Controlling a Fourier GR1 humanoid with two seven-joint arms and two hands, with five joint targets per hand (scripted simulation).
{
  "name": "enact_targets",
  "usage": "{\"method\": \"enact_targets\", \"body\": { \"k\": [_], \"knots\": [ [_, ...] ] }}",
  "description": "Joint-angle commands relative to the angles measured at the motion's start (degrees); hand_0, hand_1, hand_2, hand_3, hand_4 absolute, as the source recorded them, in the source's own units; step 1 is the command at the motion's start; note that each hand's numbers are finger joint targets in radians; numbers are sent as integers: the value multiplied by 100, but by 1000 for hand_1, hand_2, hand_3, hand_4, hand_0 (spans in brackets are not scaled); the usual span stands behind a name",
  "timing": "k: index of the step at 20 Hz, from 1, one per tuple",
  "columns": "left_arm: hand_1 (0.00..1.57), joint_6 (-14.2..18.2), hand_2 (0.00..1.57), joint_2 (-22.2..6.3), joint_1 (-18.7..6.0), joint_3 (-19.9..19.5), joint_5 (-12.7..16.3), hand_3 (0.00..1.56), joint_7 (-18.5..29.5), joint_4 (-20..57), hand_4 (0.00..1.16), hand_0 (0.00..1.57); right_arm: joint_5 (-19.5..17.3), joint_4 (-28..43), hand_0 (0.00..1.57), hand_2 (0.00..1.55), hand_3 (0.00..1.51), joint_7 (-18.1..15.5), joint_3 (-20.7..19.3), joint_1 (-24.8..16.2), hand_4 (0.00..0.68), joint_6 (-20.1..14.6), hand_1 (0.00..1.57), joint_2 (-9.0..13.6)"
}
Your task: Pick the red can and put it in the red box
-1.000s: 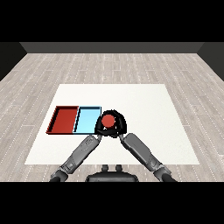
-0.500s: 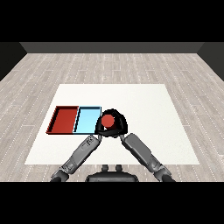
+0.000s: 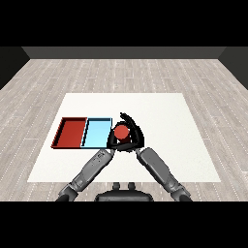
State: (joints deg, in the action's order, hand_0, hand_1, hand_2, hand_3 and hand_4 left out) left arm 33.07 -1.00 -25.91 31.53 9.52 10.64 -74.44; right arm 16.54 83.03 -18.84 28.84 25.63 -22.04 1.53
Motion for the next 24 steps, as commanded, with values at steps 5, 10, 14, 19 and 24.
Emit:
{"method": "enact_targets", "body": {
  "k": [5, 10, 14, 19, 24],
  "knots": [
    [1571, -512, 1571, -137, 604, -242, -46, 1479, 231, -89, 1145, 1571, -469, 684, 0, 0, 0, 383, -489, -167, 0, 45, 0, 214],
    [1571, -453, 1571, -55, 168, -612, 152, 1484, -68, 173, 1126, 1571, -238, 1146, 0, 0, 0, 234, -1111, -189, 0, 409, 0, 481],
    [1571, -495, 1554, -202, 241, -728, 12, 1453, 34, 118, 1117, 1571, -513, 2246, 0, 0, 0, 1067, -1352, -244, 0, 7, 0, 851],
    [1571, -419, 1571, -449, 629, -749, -357, 1468, -291, -599, 1134, 1571, -137, 2315, 0, 0, 0, 1157, -1958, -712, 0, 173, 0, 849],
    [1571, -580, 1569, -1075, 665, -1165, -483, 1460, -380, -914, 1112, 1571, 352, 1702, 0, 0, 0, 354, -2574, -1350, 0, 958, 0, 1143]
  ]
}}
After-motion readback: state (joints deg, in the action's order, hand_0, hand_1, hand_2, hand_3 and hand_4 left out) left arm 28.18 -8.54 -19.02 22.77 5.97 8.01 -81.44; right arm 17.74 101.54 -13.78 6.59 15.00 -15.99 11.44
